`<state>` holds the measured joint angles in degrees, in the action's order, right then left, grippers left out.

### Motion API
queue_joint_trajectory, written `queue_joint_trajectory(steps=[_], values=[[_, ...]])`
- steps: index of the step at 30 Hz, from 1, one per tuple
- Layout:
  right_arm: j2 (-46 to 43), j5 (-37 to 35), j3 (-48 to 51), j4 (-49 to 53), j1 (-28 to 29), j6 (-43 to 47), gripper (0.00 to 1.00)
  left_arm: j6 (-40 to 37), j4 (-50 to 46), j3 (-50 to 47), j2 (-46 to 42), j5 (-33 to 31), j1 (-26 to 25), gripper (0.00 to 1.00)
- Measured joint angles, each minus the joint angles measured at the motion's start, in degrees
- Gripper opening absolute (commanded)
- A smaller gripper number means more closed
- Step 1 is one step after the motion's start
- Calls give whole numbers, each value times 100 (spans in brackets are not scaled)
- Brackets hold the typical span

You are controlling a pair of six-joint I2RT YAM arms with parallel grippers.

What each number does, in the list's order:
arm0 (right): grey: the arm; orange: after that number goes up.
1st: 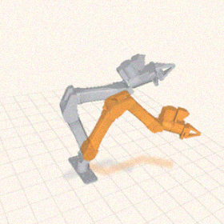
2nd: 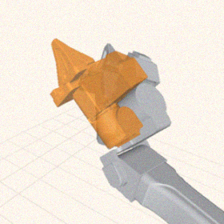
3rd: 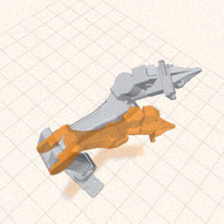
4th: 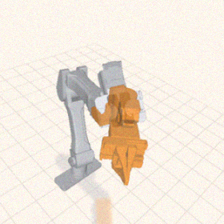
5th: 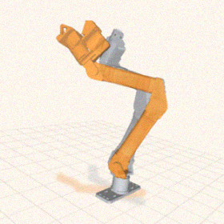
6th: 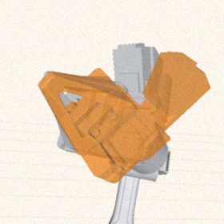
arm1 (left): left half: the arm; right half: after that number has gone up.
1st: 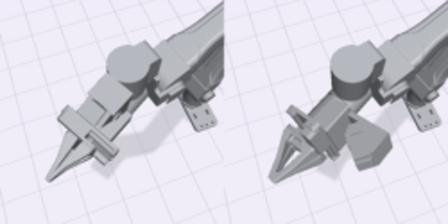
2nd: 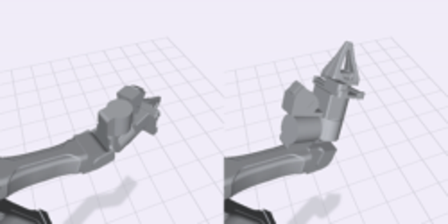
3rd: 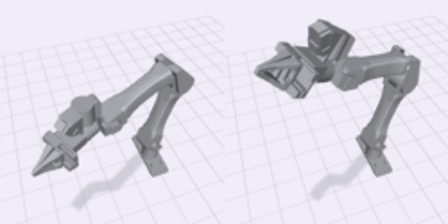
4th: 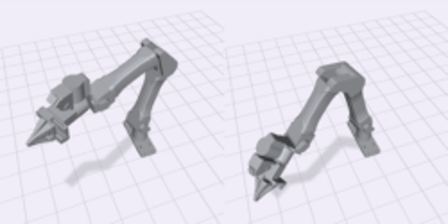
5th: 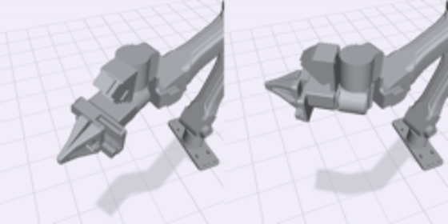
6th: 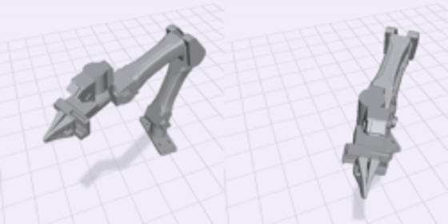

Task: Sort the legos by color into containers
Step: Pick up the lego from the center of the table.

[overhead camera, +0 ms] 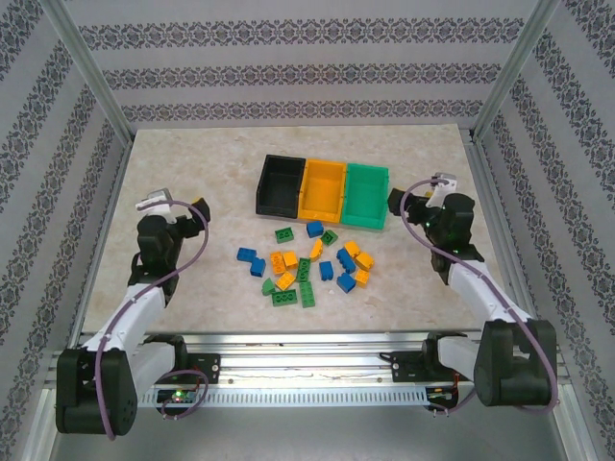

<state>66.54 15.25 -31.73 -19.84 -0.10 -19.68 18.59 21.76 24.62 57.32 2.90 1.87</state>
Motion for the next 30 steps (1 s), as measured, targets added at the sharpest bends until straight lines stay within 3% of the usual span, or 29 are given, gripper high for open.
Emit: queue_joint_trajectory(steps=[11,19,25,30], values=[[586,-299,2,295,1261,24,98,166,-2162,1274,855,1585,-223,100],[588,-1156,116,245,2065,236,98,369,-2879,1394,1047,1829,-1244,100],[636,-1392,120,166,2138,251,98,461,-3296,1919,1982,1867,-2059,99],[636,-1565,125,120,2138,275,98,361,-3873,2660,2684,1484,-2673,98]])
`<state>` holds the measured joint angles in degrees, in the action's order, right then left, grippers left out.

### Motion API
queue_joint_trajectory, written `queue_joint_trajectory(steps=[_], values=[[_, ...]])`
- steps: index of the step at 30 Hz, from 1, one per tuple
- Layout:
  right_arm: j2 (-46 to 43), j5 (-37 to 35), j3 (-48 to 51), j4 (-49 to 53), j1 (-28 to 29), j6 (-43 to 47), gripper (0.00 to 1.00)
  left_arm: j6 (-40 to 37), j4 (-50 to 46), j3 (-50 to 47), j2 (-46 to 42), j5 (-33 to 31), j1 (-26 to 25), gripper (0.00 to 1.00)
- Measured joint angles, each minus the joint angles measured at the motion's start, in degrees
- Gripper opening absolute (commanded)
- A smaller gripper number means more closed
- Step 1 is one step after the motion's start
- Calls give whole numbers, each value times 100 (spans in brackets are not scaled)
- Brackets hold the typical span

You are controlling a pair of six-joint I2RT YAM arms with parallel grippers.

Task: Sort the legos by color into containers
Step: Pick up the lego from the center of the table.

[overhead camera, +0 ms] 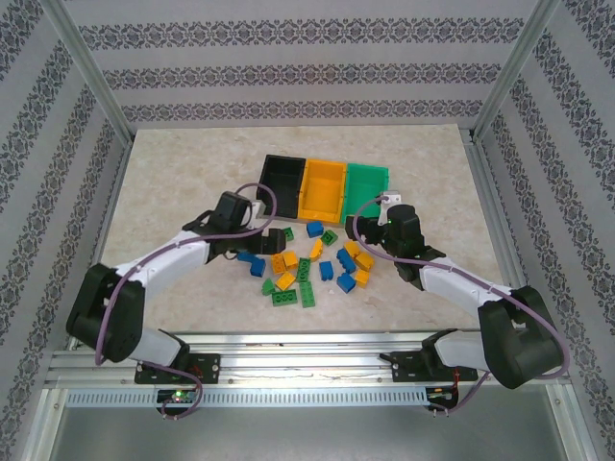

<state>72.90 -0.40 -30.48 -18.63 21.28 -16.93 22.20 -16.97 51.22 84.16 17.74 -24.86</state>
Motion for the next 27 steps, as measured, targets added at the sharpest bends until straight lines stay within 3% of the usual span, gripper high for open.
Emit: queue_joint_trajectory(steps=[14,21,27], values=[[0,-72,0,-4,26,15,98,-136,-1532,2601,2522,-925,-555,88],[0,-87,2,-4,26,15,98,-136,-1954,3069,3115,-1237,-584,86],[0,-87,2,-4,26,15,98,-107,-2033,3204,3268,-1377,-584,57]])
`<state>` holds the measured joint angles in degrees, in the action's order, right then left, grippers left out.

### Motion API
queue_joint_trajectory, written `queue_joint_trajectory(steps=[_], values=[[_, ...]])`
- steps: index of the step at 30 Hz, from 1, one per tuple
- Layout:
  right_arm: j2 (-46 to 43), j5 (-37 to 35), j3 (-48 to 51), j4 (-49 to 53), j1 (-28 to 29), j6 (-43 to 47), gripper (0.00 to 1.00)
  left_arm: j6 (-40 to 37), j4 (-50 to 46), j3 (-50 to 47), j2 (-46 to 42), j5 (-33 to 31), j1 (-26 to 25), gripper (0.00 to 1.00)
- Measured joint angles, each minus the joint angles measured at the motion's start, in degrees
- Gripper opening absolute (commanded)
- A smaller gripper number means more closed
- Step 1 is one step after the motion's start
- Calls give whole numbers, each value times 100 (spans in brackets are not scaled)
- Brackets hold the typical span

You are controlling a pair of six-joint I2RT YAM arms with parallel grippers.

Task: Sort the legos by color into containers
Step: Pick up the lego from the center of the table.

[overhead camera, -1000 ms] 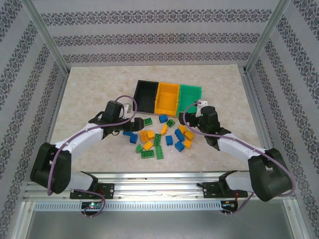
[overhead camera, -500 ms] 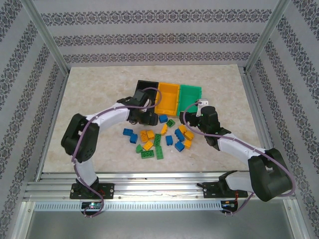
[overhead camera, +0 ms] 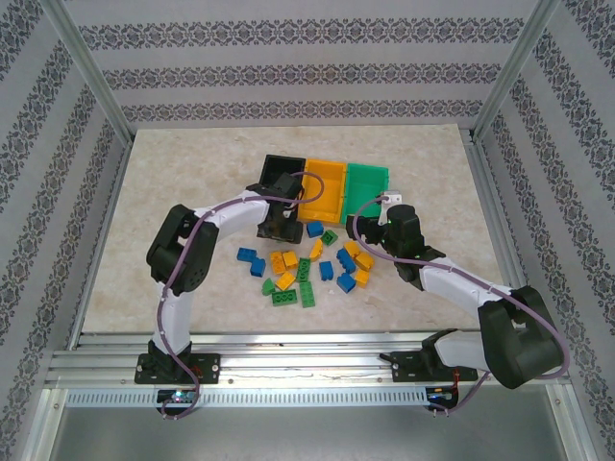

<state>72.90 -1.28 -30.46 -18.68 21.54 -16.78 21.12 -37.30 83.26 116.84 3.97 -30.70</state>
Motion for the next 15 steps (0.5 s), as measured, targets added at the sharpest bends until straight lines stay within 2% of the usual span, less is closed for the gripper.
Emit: queue_joint_trajectory(steps=[5,9,15], values=[[0,-2,0,0,0,2,98,-9,15,17,-2,-26,0,48],[2,-2,0,0,2,0,98,-9,50,-109,-122,-114,0,47],[76,-24,0,-31,11,0,98,-7,83,-334,-824,-168,0,47]])
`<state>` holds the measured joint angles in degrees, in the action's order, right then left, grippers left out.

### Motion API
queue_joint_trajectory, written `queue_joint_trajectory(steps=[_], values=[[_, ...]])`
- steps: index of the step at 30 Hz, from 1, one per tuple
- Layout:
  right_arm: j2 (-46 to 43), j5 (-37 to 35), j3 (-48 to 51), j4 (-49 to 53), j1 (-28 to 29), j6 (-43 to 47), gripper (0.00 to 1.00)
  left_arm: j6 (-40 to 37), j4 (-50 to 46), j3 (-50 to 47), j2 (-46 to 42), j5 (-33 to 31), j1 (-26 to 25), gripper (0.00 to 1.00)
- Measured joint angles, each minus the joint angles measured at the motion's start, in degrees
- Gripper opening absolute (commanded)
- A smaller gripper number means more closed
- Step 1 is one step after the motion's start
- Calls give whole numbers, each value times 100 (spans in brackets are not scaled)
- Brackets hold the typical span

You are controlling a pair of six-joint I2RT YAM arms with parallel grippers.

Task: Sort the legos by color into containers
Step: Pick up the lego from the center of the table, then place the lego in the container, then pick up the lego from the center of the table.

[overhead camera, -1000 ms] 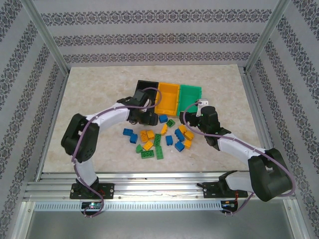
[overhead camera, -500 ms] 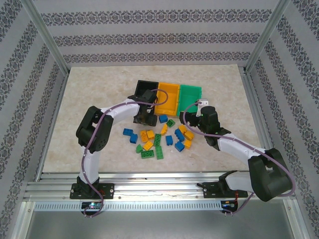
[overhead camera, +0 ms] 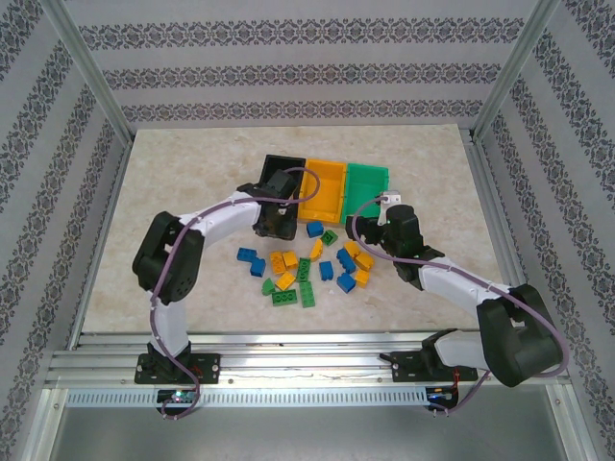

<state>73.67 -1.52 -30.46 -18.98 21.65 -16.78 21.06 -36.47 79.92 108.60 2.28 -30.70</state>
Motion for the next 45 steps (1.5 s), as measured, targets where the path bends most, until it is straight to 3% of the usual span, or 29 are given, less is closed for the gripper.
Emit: queue_joint_trajectory(steps=[6,13,15,20,22,26,32,37,41,45], values=[[0,-17,0,-9,0,0,98,-2,304,155,-481,2,0,47],[2,-44,0,-9,0,2,98,-92,304,1574,302,70,-20,49],[0,-61,0,-7,0,2,98,-140,264,2057,621,70,-44,53],[0,-66,0,-7,0,2,98,-286,-4,2957,1276,61,-144,77],[0,-66,0,-7,0,2,98,-328,-81,3036,1370,52,-179,78],[0,-79,0,-7,0,2,98,-415,-170,2835,1296,0,-289,80],[-26,-125,55,-55,-44,-52,98,-435,118,1458,509,24,-485,78],[-227,-72,361,-133,-490,-402,98,-428,621,444,-184,181,-527,75],[-262,-35,481,-151,-879,-695,98,-393,868,170,-258,330,-544,75],[-264,57,509,-184,-914,-841,98,-258,977,164,-90,380,-625,76]])
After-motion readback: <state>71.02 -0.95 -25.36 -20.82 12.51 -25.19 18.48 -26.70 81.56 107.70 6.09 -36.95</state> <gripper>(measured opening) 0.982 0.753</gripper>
